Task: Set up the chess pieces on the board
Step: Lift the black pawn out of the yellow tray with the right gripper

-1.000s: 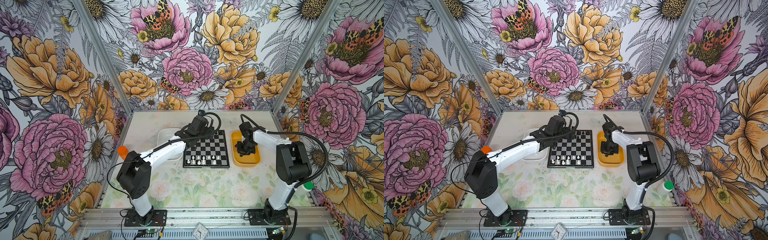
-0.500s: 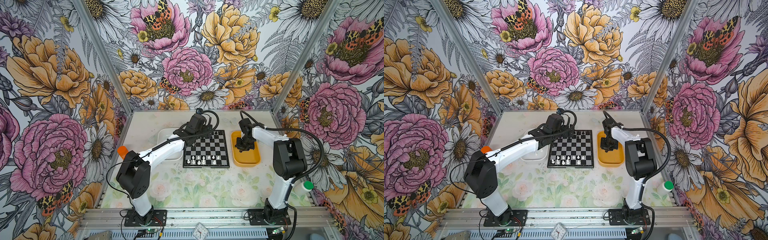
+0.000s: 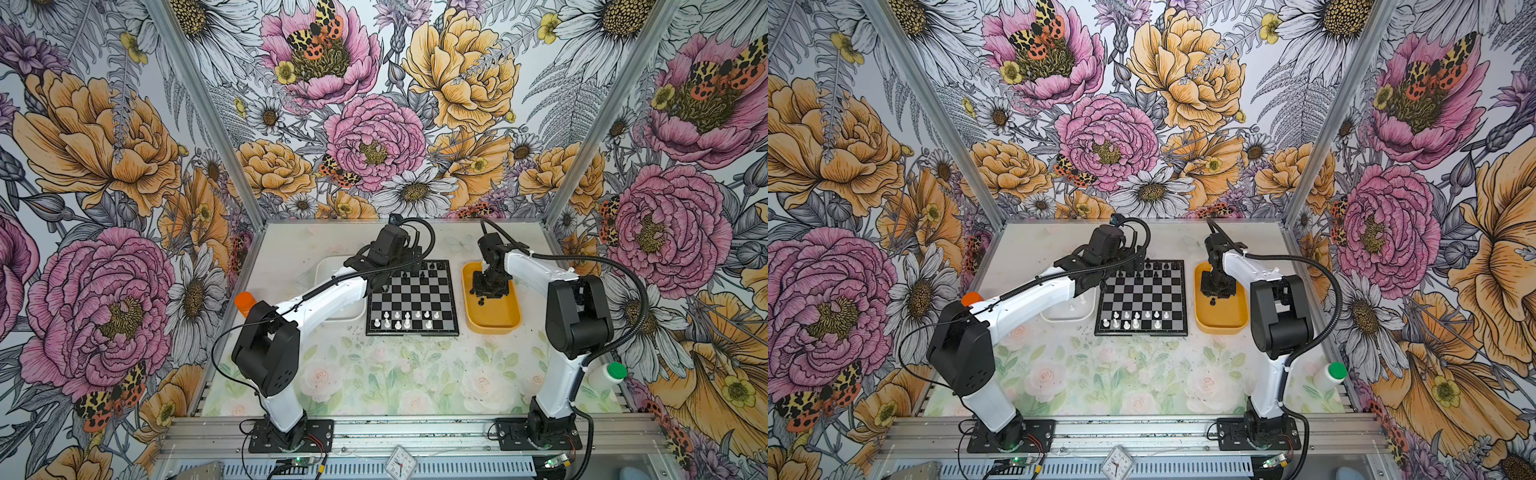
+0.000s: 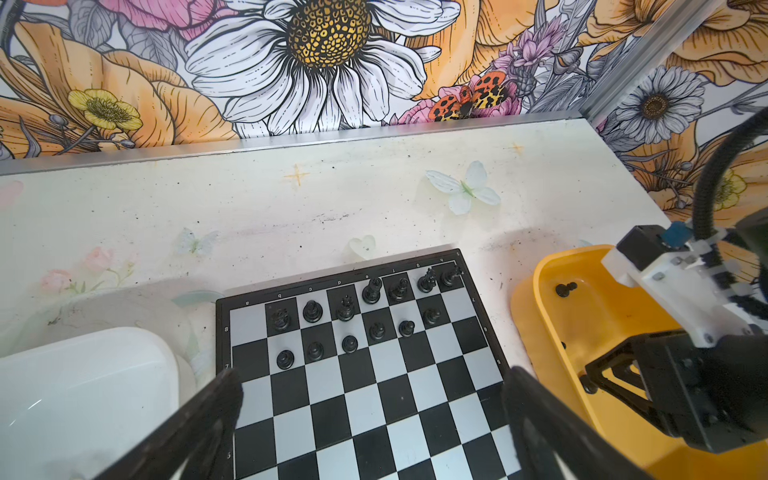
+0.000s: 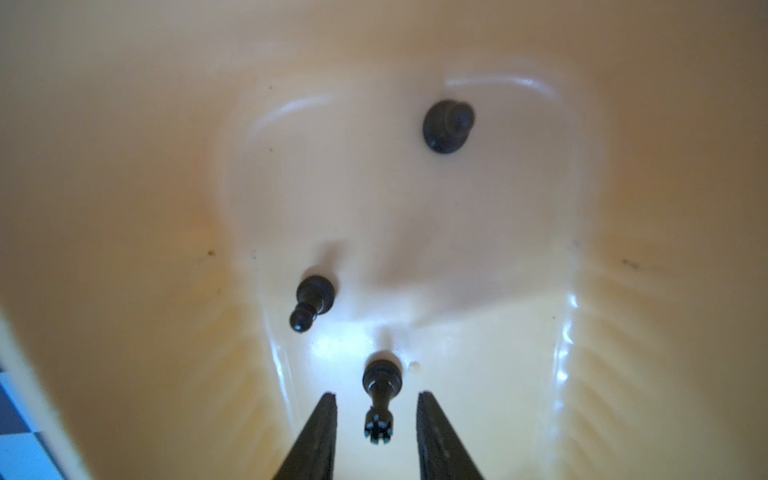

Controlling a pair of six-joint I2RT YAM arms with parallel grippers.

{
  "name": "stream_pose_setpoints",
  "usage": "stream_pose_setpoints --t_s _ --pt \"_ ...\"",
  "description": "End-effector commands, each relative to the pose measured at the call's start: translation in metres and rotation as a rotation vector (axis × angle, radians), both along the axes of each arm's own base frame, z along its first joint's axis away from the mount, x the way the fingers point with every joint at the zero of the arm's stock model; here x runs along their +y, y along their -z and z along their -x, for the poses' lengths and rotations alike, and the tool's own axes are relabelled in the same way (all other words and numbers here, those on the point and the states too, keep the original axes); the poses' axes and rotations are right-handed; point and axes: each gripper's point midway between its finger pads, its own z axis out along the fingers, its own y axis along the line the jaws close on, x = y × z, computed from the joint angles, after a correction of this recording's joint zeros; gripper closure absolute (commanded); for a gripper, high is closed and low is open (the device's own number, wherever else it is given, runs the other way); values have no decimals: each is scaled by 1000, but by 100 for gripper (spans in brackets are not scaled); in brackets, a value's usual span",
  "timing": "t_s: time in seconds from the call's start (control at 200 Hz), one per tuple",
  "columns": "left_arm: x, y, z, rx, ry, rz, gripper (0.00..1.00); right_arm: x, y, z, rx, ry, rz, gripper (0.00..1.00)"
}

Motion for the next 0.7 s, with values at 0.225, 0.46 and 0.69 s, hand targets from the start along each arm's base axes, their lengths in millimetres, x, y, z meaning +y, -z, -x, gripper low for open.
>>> stream_pose_setpoints --t_s 0.225,0.46,0.69 --pt "9 -7 -6 -25 -2 -17 1 4 -20 -37 -74 7 -12 72" --pt "21 -7 -3 -28 -22 -11 1 11 -12 -42 -55 2 -29 75" --pt "28 -6 -2 -26 -37 -8 1 15 -9 -47 -50 -3 -42 74"
